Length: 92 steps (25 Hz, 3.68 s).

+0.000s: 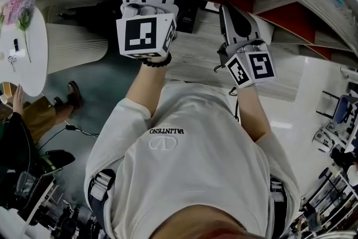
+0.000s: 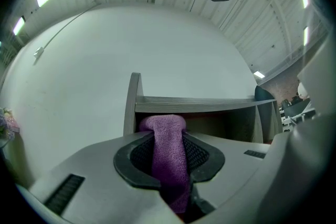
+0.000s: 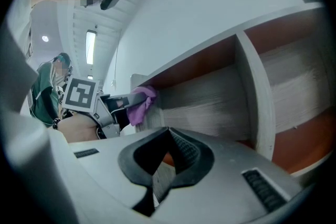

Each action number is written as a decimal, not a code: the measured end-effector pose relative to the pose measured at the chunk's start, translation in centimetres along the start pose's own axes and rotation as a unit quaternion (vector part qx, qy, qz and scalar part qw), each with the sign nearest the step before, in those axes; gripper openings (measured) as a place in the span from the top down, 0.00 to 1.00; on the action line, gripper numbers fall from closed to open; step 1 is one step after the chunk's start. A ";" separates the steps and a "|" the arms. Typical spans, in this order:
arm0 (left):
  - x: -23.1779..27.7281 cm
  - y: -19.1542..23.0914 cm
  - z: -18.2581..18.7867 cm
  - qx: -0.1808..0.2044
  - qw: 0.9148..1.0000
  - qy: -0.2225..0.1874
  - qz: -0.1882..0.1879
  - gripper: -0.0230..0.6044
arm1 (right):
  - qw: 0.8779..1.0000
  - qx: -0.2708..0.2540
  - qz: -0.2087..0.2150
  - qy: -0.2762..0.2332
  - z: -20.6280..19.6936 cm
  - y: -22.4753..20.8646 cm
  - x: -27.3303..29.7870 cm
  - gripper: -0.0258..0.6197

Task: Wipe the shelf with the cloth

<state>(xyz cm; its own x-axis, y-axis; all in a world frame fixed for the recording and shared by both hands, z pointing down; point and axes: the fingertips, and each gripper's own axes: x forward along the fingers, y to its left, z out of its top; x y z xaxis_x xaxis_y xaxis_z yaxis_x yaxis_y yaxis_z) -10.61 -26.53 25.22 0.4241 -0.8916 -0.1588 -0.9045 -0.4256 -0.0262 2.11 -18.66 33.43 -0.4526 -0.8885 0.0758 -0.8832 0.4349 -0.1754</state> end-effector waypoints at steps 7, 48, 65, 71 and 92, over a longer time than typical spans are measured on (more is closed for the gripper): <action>-0.8 0.5 -1.5 0.001 1.000 0.013 0.005 0.82 | 1.000 0.002 0.006 0.009 -0.7 0.7 0.5 0.96; -2.8 0.4 -14.4 0.023 0.990 0.133 0.031 0.82 | 0.999 0.004 -0.009 0.034 -2.6 -1.6 -1.4 0.96; -3.0 0.3 -14.9 0.045 0.993 0.104 0.029 0.82 | 0.999 0.010 -0.019 0.031 -2.7 -3.1 -2.9 0.96; -3.3 0.1 -14.9 0.050 0.993 0.104 0.015 0.82 | 0.999 0.013 -0.026 0.025 -2.5 -3.7 -3.5 0.96; -9.0 -2.3 -10.3 0.066 0.995 0.061 -0.035 0.82 | 0.998 0.014 -0.062 0.016 -2.2 -6.5 -7.3 0.96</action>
<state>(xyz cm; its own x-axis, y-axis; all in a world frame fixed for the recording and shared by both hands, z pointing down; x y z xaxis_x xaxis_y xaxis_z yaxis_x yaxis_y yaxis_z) -11.89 -19.14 36.89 0.4817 -0.8758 -0.0310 -0.8669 -0.4710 -0.1632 10.84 -14.65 36.20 -0.3432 -0.9302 0.1298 -0.9293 0.3163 -0.1905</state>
